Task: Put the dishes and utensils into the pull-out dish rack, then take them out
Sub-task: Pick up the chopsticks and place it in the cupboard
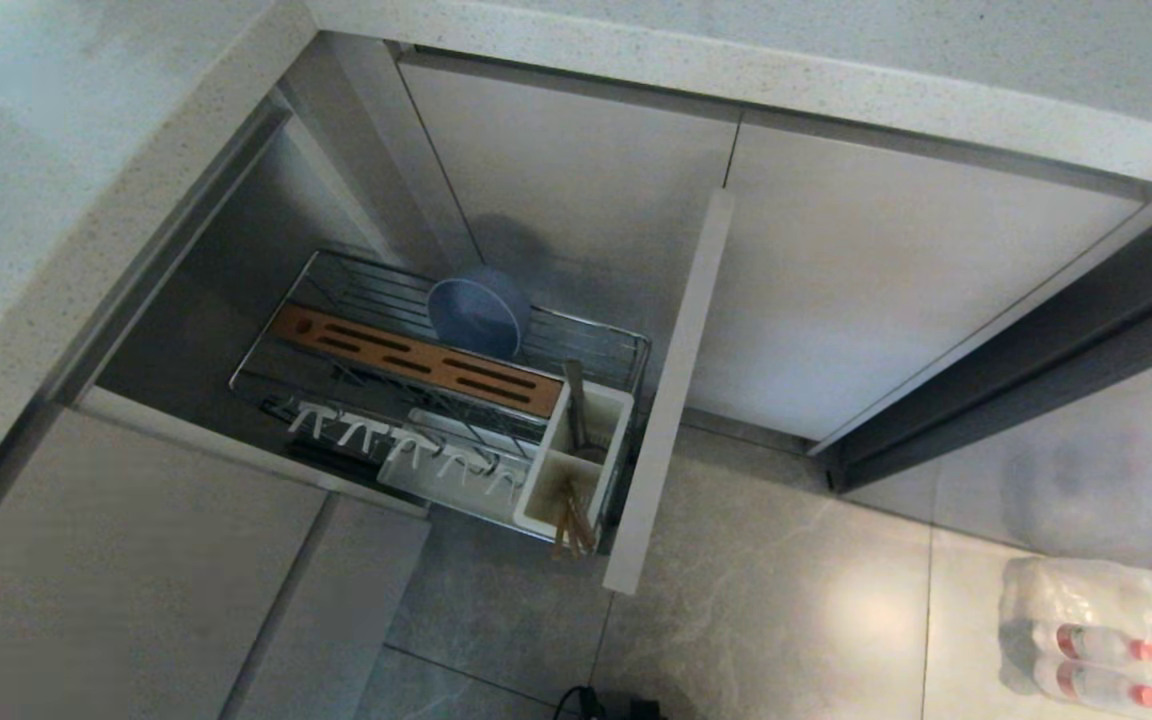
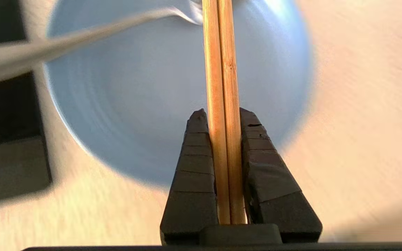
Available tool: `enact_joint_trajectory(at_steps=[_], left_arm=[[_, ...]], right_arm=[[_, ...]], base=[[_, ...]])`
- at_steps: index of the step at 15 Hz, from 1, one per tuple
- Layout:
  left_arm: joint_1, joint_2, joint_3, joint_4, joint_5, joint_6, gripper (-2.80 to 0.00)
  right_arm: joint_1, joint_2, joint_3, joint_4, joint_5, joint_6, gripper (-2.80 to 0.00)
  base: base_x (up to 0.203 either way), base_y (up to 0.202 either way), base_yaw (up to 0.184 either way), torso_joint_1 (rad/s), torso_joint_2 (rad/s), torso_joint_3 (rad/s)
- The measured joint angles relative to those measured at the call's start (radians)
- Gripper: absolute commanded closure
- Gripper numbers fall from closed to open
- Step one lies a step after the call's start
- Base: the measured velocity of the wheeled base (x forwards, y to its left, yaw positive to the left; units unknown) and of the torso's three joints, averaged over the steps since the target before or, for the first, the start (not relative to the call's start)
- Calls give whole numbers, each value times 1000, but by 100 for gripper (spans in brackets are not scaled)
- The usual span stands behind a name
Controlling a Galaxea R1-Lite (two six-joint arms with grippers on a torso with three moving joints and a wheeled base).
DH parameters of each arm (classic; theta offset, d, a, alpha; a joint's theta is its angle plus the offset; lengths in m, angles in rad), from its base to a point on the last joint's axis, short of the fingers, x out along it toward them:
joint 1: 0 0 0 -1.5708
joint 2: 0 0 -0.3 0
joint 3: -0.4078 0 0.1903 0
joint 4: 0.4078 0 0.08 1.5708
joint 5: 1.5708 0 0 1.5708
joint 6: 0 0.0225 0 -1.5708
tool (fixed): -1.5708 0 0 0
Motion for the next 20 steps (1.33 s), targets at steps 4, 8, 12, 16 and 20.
enact_joint_trajectory(at_steps=[4, 8, 12, 16, 20], left_arm=[[-147, -63, -114, 163, -31, 0, 0], [-249, -103, -221, 367, -197, 3, 0], [-336, -114, -256, 485, -389, 49, 0], [-426, -115, -259, 540, -513, 58, 0], [-491, -98, -257, 635, -612, 59, 0]], right_arm=[[0, 0, 0, 0, 0, 0, 0], [0, 0, 0, 0, 0, 0, 0], [0, 0, 0, 0, 0, 0, 0], [0, 0, 0, 0, 0, 0, 0], [0, 0, 0, 0, 0, 0, 0]], base=[[0, 0, 0, 0, 0, 0], [0, 0, 0, 0, 0, 0], [0, 0, 0, 0, 0, 0], [0, 0, 0, 0, 0, 0], [0, 0, 0, 0, 0, 0]])
